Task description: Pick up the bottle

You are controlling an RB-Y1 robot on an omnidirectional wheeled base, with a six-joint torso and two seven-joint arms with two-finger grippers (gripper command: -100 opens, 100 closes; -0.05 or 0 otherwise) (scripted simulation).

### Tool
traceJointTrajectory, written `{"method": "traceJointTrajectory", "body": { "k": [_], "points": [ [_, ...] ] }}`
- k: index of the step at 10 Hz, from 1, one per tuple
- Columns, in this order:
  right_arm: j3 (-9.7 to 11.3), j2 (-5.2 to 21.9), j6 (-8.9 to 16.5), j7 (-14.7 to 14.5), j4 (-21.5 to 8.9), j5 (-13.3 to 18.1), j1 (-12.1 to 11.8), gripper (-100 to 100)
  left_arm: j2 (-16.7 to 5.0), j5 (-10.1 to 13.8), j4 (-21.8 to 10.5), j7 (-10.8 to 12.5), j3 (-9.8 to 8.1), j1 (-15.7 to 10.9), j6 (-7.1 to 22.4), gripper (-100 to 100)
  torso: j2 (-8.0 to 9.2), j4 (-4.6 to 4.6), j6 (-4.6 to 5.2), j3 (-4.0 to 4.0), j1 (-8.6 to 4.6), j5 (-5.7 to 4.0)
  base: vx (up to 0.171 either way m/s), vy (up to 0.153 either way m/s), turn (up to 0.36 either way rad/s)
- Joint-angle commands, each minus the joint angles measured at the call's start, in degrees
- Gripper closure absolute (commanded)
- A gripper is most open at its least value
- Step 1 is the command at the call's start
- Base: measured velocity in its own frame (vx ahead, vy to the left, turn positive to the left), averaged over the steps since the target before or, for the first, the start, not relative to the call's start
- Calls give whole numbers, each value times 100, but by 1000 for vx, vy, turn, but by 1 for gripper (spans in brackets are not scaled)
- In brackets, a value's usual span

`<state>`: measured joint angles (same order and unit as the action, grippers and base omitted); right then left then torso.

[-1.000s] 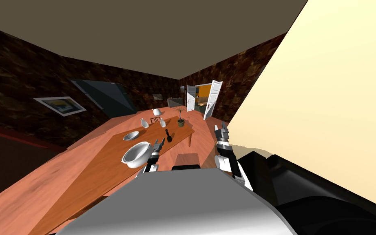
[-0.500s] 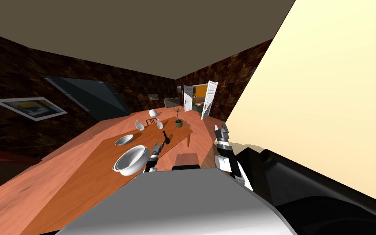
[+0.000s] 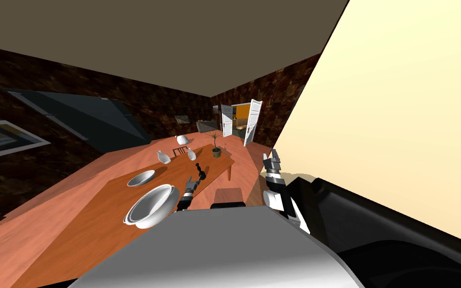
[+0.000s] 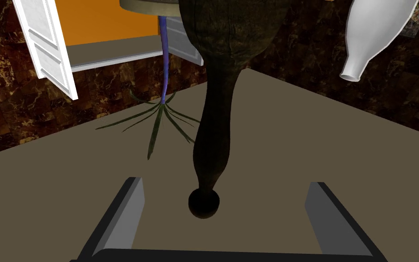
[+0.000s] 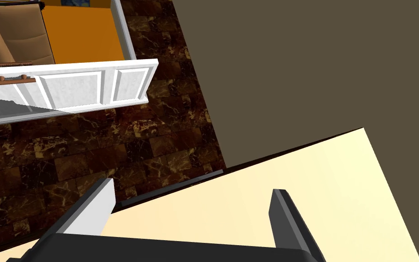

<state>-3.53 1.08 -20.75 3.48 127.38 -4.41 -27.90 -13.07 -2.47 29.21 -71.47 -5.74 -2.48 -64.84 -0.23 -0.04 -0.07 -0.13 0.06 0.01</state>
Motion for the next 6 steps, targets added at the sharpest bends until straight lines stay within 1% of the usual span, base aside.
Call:
{"method": "traceJointTrajectory", "body": {
  "k": [1,4,5,6],
  "points": [
    [0,0,0,0,0,0,0,0,-27,-60,-222,-134,-35,-36,-65,-100,0,0,0,0,0,0,38,12,-69],
    [0,0,0,0,0,0,0,0,-76,-172,-628,-376,-109,-137,-185,-100,-7,-1,1,-4,0,0,64,21,-127],
    [0,0,0,0,0,0,0,0,-91,-211,-759,-458,-138,-189,-223,-100,-9,-1,2,-5,3,0,107,24,-109],
    [0,0,0,0,0,0,-1,0,-95,-185,-734,-393,-123,-192,-219,-100,-21,-3,1,-11,1,0,55,10,-17]
  ]
}}
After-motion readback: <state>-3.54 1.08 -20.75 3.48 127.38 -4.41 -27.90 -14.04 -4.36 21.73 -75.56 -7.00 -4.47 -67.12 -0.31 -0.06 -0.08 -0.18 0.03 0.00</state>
